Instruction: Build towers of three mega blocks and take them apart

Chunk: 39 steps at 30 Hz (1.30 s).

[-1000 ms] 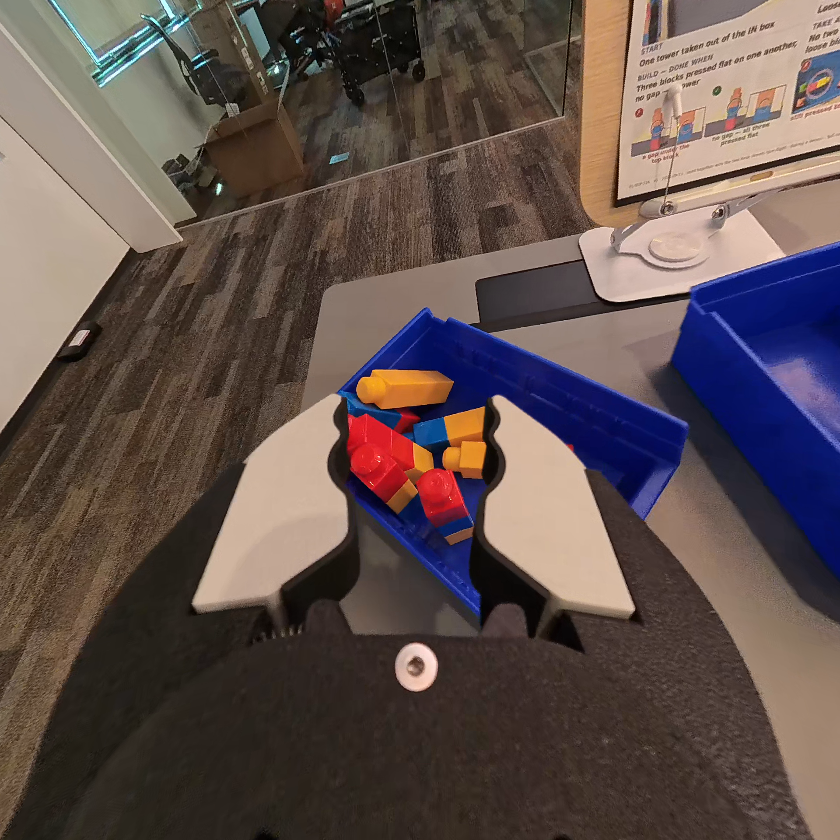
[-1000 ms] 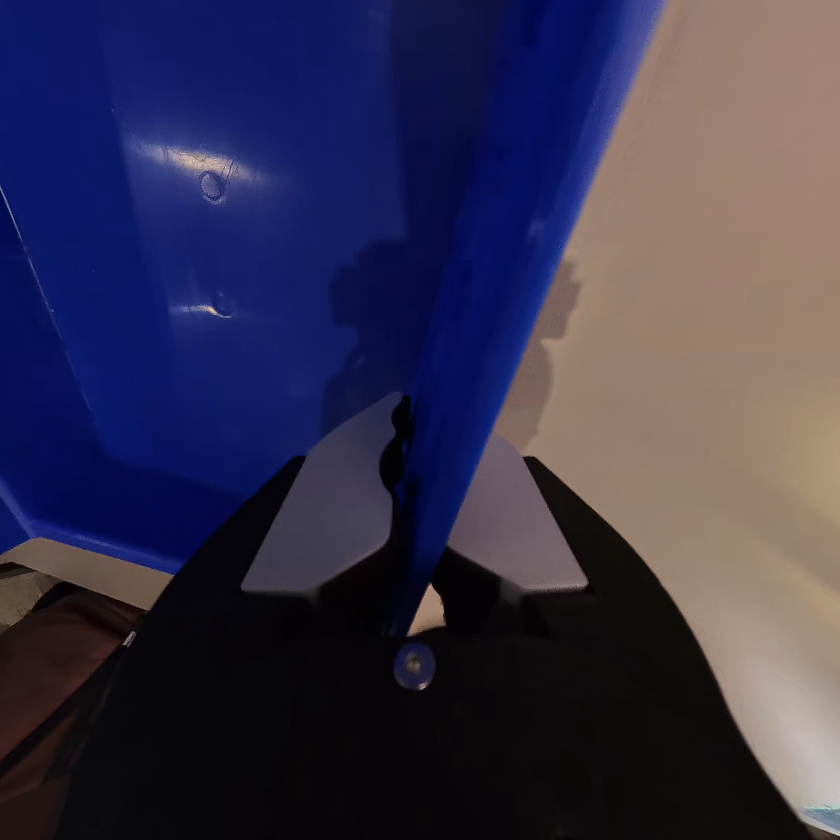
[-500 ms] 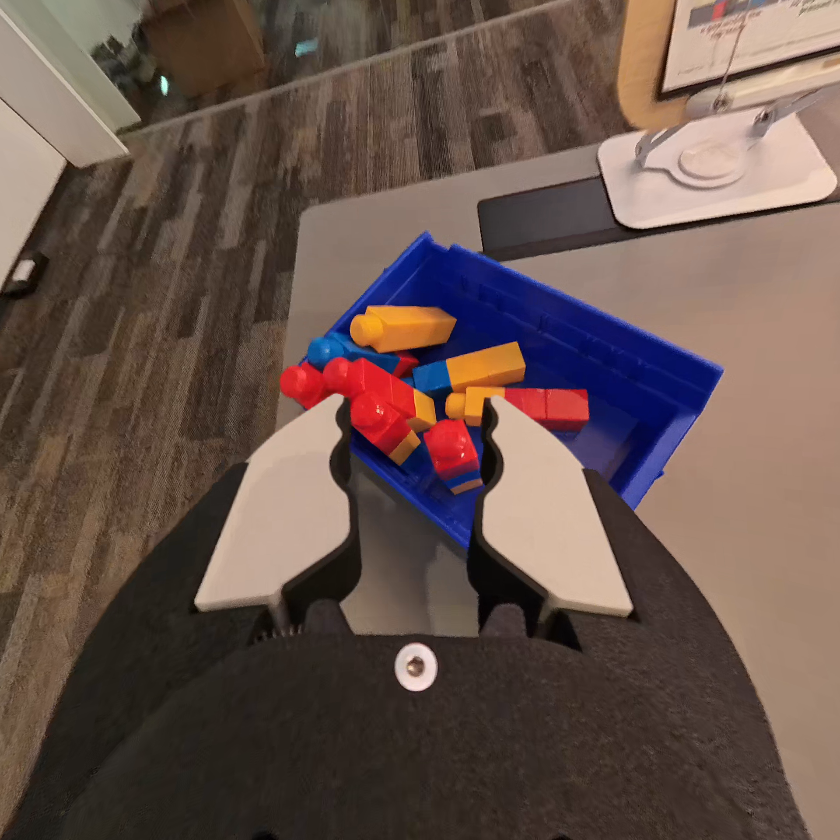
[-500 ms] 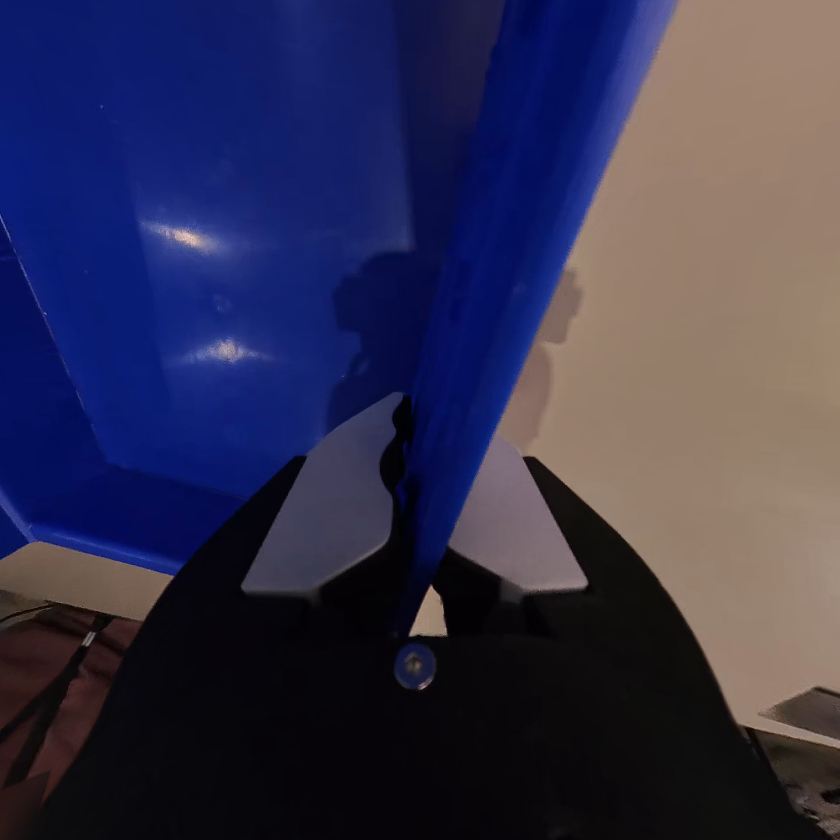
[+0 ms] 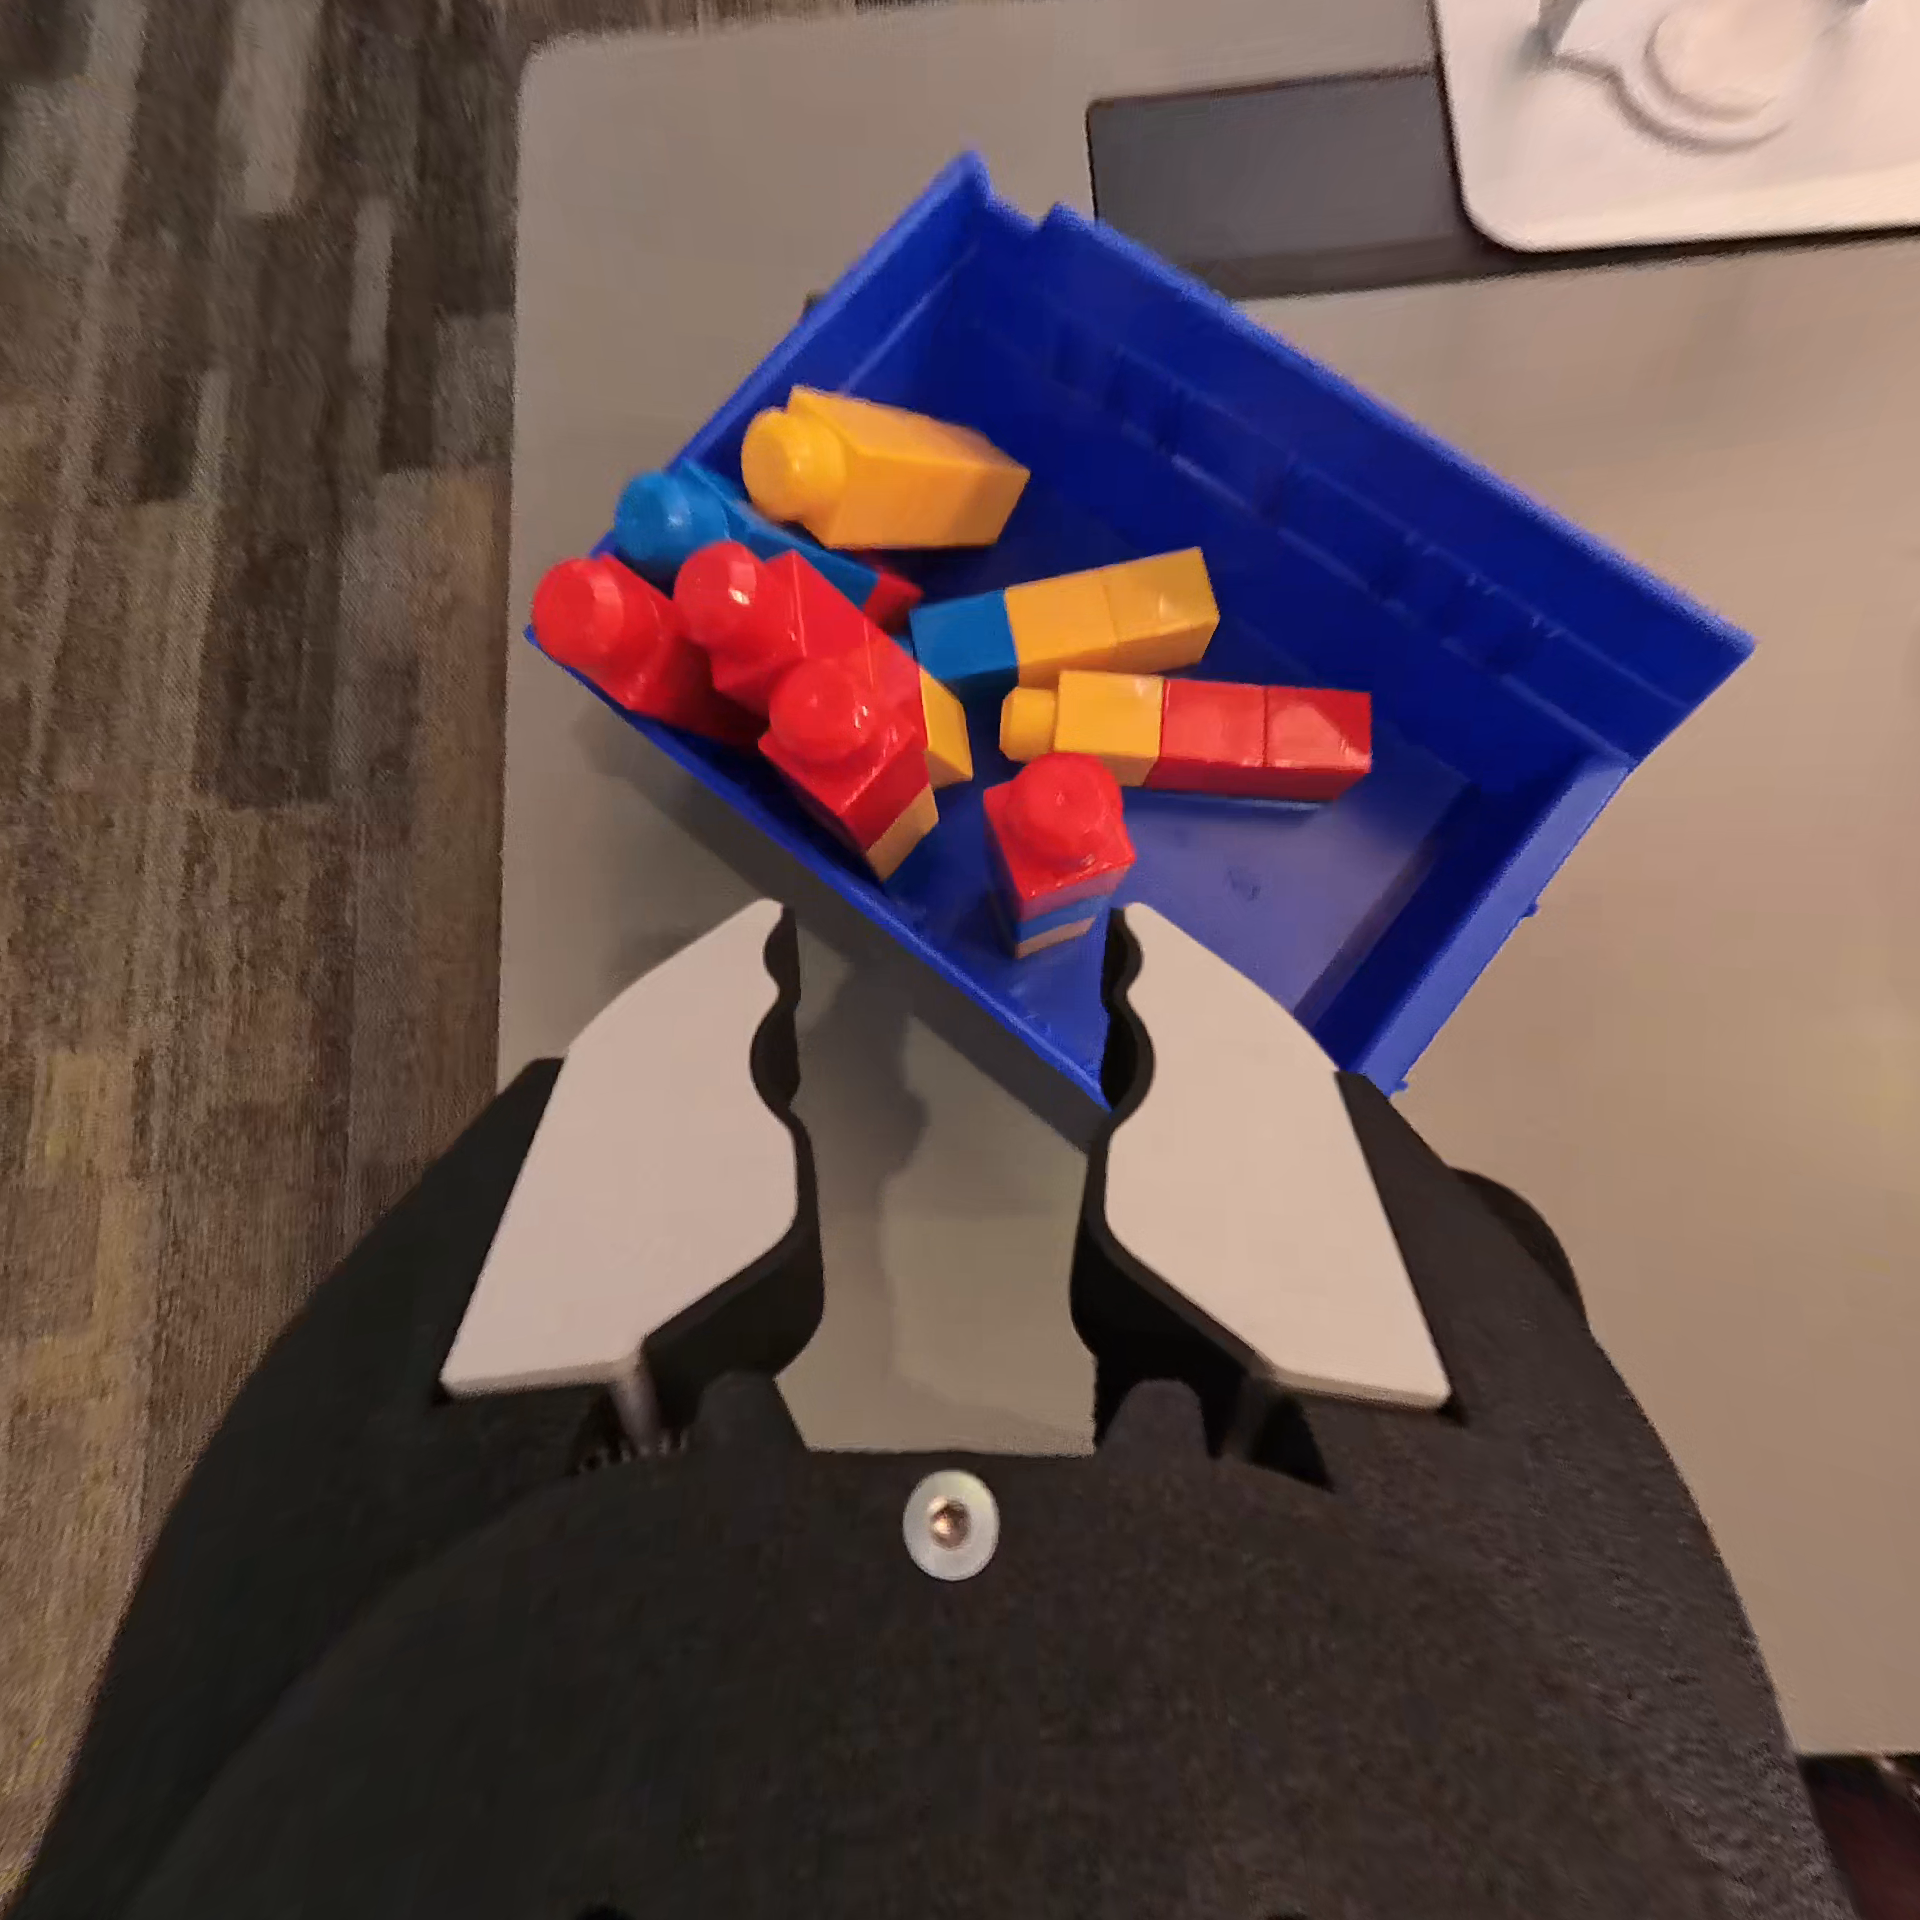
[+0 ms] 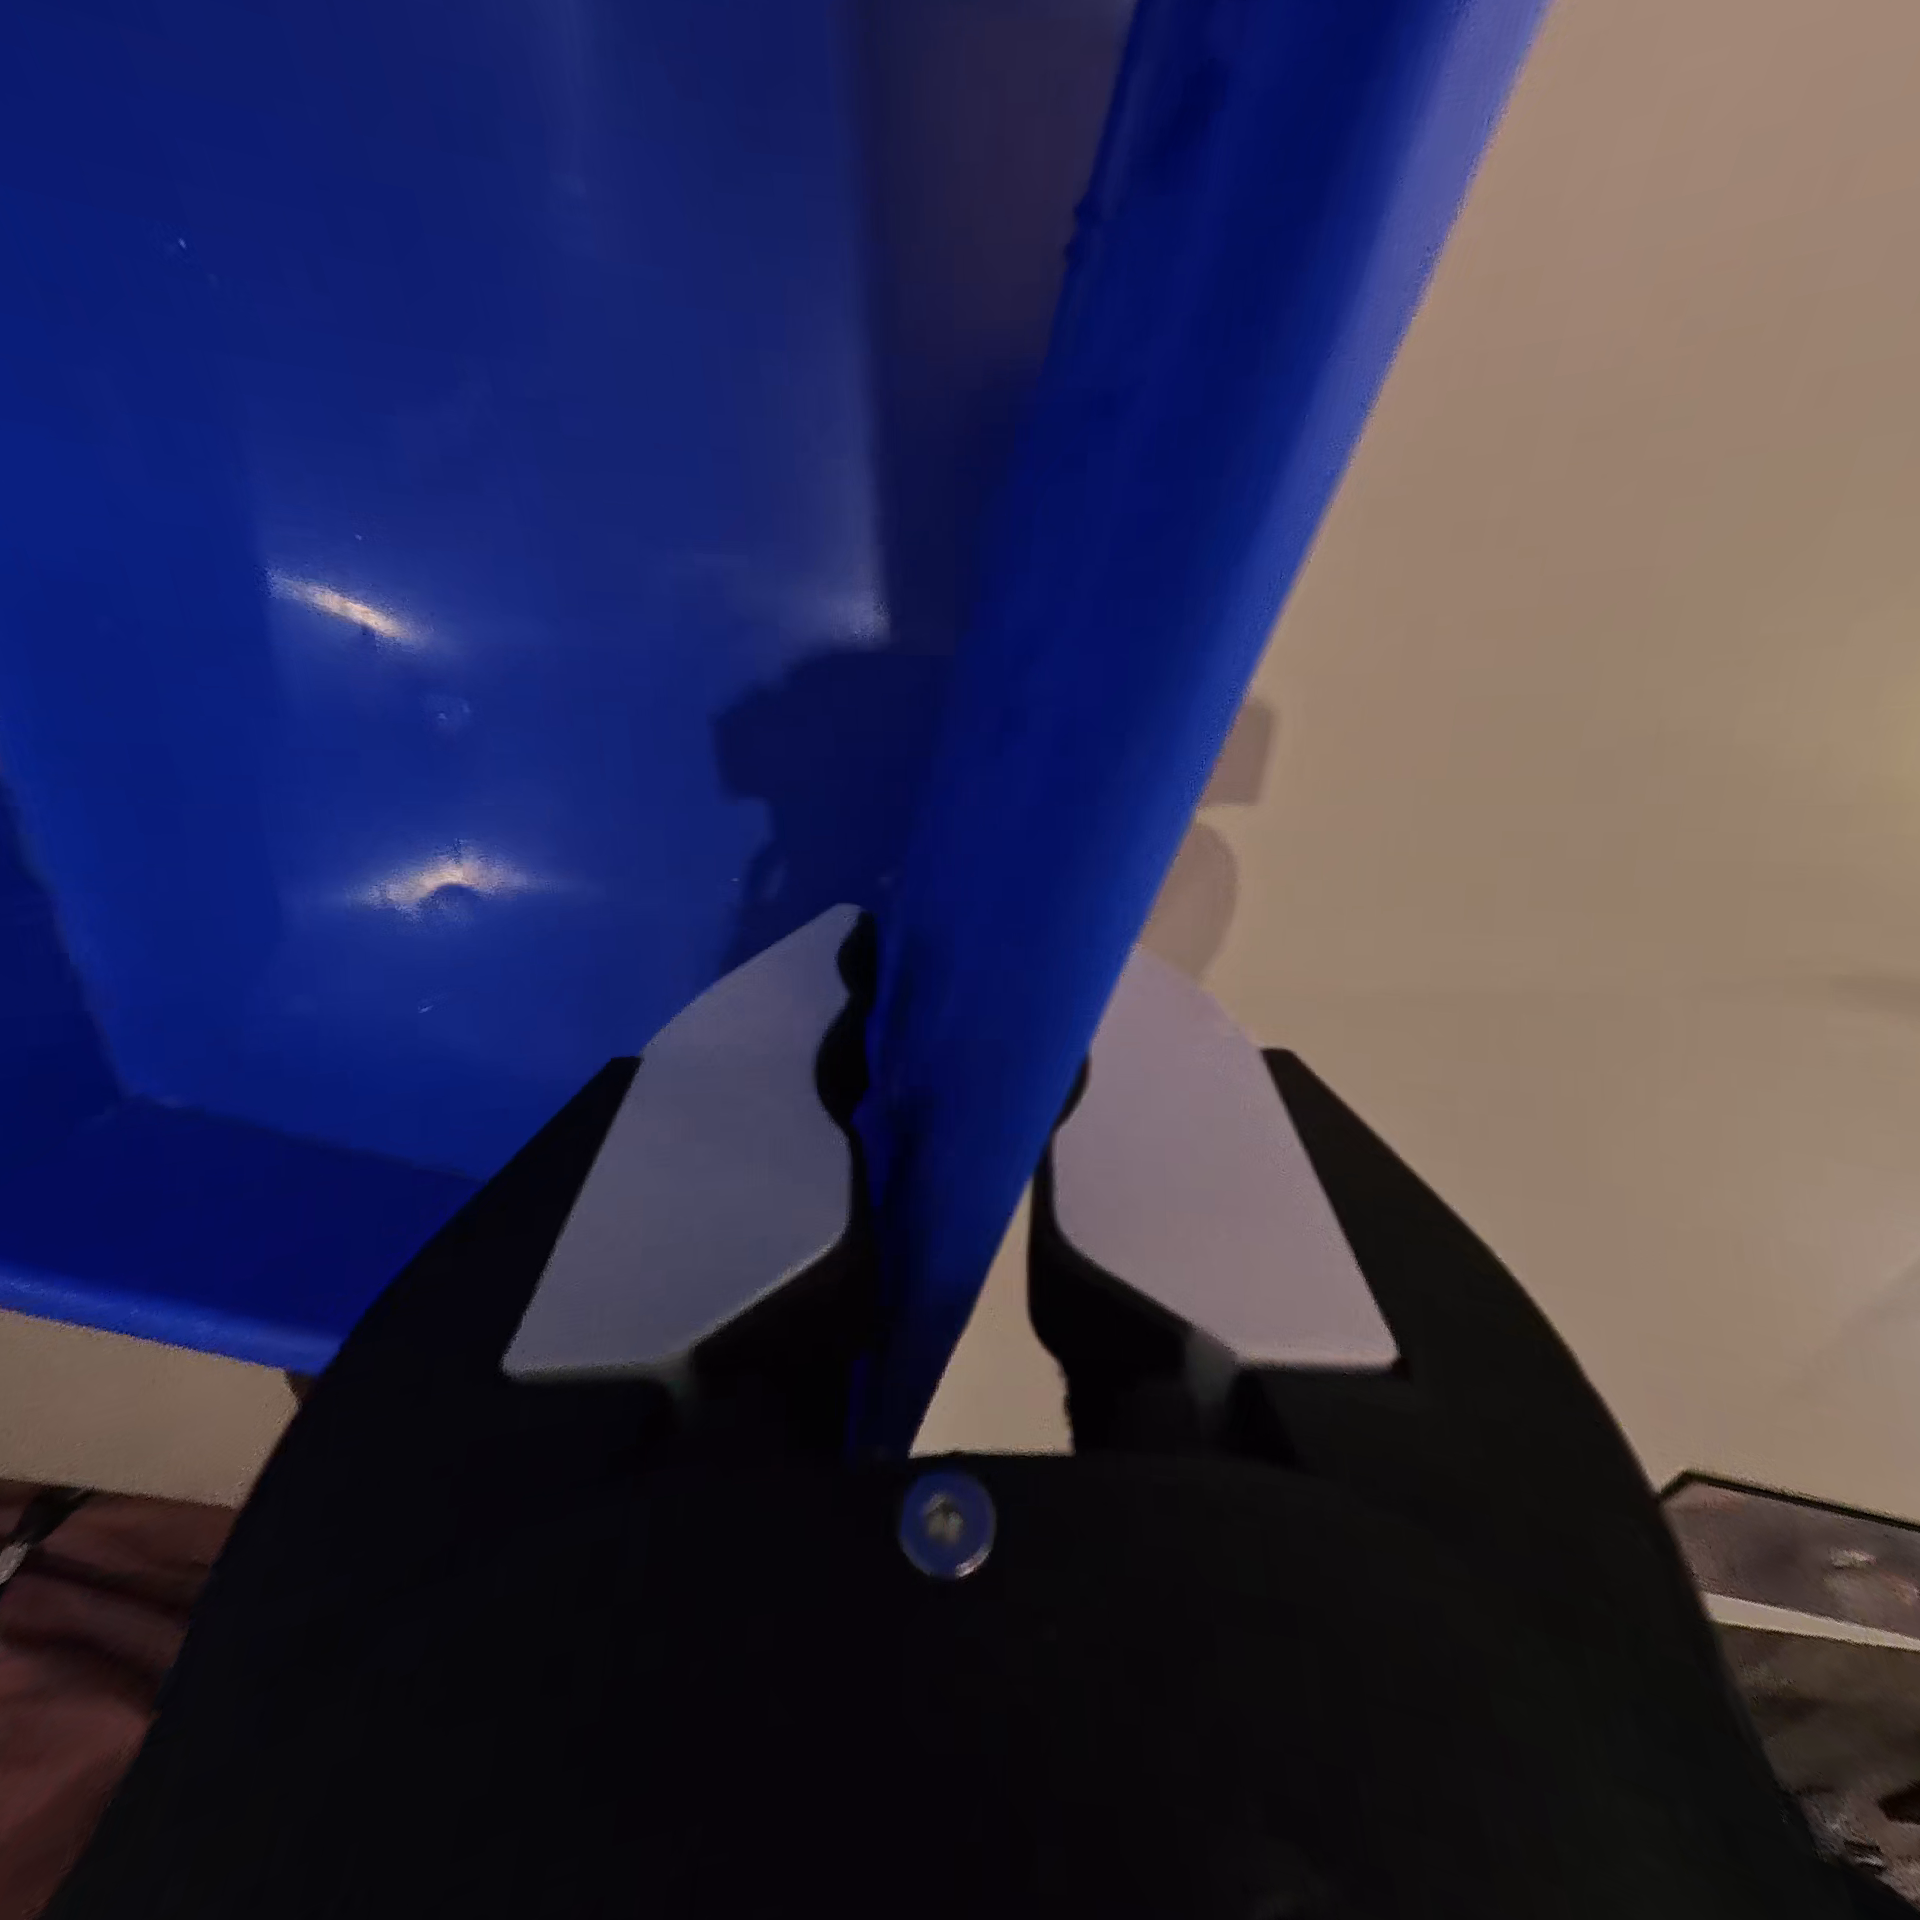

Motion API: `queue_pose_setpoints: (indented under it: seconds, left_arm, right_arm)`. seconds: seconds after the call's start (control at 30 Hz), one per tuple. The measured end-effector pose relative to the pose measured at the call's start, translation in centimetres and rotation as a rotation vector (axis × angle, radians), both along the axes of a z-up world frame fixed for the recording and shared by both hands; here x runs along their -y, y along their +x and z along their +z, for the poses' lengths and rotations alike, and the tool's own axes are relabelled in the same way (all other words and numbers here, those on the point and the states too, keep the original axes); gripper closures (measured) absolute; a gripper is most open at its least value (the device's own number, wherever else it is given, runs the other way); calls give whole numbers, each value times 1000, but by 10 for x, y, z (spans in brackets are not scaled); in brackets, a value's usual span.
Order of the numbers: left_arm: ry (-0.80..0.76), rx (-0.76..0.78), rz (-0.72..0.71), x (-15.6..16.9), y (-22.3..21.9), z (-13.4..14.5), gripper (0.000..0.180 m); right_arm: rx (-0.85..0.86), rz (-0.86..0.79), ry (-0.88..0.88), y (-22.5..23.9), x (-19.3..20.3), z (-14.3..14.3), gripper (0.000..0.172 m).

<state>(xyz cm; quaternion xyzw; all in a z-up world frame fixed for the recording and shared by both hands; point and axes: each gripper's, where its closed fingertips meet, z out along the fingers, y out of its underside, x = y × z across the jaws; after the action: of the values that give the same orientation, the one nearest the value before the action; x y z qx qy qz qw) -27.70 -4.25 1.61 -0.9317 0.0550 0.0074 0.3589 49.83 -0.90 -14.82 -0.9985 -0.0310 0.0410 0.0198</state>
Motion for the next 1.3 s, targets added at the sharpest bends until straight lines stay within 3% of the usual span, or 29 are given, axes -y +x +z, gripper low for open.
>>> queue_pose_setpoints:
  seconds: [0.03,0.13,0.2,0.43,0.73,0.97,1.0,1.17,1.3]
  left_arm:
    - [-36,-4,7,1,-2,-8,123]
    - [-94,-10,27,-3,-12,-24,120]
    - [-125,43,22,-4,-12,-33,120]
    - [-149,188,62,-12,-10,-42,120]
    - [-298,137,68,-8,-1,-65,114]
    - [-523,56,108,5,-10,-105,116]
    - [-548,84,100,5,-6,-108,110]
    - [-609,178,80,0,12,-117,115]
    - [-651,127,98,-1,11,-123,114]
  right_arm:
    - [7,7,16,0,-1,1,133]
    - [13,-24,143,2,-12,14,109]
    - [21,-56,283,4,-24,35,105]
    - [-50,-129,752,-11,-43,129,104]
    - [-12,-24,955,-42,-44,190,104]
    - [20,55,980,-44,-54,183,108]
    - [2,57,959,-44,-55,177,108]
    - [24,99,909,-43,-55,163,109]
    - [14,116,907,-48,-55,161,109]
